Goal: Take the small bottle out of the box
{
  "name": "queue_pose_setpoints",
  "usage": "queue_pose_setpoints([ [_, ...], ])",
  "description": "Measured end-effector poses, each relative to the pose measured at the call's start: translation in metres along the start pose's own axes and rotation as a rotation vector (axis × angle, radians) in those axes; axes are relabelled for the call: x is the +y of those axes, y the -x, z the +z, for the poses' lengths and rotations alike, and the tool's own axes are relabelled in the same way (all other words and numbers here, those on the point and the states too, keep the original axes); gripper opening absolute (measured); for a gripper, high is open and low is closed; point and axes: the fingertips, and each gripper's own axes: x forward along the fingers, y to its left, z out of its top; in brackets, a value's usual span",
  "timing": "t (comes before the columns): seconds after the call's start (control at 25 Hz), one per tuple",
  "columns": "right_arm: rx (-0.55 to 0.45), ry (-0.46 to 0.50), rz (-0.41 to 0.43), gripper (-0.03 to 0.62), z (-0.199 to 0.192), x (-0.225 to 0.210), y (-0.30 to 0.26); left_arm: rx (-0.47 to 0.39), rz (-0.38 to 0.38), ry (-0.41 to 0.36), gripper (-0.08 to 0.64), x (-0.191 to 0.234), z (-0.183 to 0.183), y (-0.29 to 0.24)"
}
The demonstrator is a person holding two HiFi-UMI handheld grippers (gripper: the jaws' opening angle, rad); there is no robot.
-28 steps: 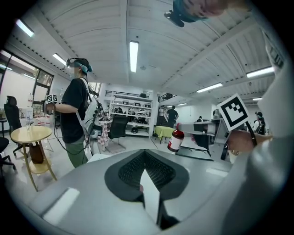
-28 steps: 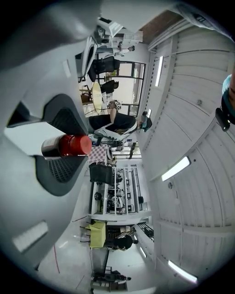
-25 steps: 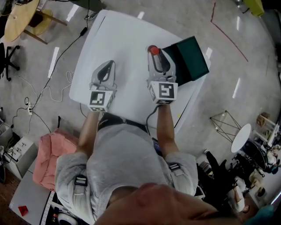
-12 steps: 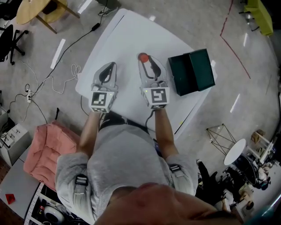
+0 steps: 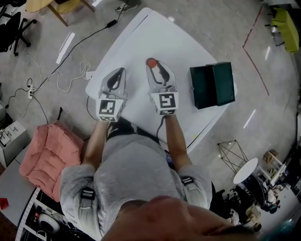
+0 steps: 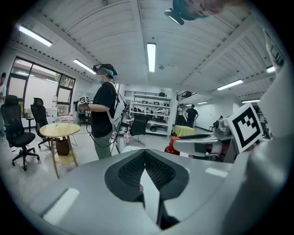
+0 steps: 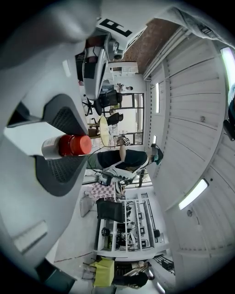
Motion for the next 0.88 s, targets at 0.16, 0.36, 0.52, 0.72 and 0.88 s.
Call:
queue_pose_setpoints([
  [0.16, 0.025, 0.001, 0.021, 0.140, -0.013, 0.009, -0.013, 0.012, 0.017, 0.009, 0.011, 0.011, -0.008, 0.003],
  [0.36, 0.056, 0.003, 0.039, 0.140, -0.031, 0.018, -0.031, 0.028, 0.028, 0.027, 0.011, 0.025, -0.018, 0.003],
  [0.52, 0.079, 0.018, 0.047, 0.140, -0.045, 0.023, -0.044, 0.047, 0.025, 0.031, 0.011, 0.031, -0.026, 0.001],
  [0.72, 0.108, 0.007, 0.047, 0.141, -0.061, 0.019, -0.055, 0.064, 0.017, 0.032, 0.011, 0.034, -0.033, -0.004],
  [0.88, 0.121, -0.003, 0.040, 0.141, -0.069, 0.016, -0.059, 0.075, 0.008, 0.030, 0.011, 0.036, -0.038, -0.008],
])
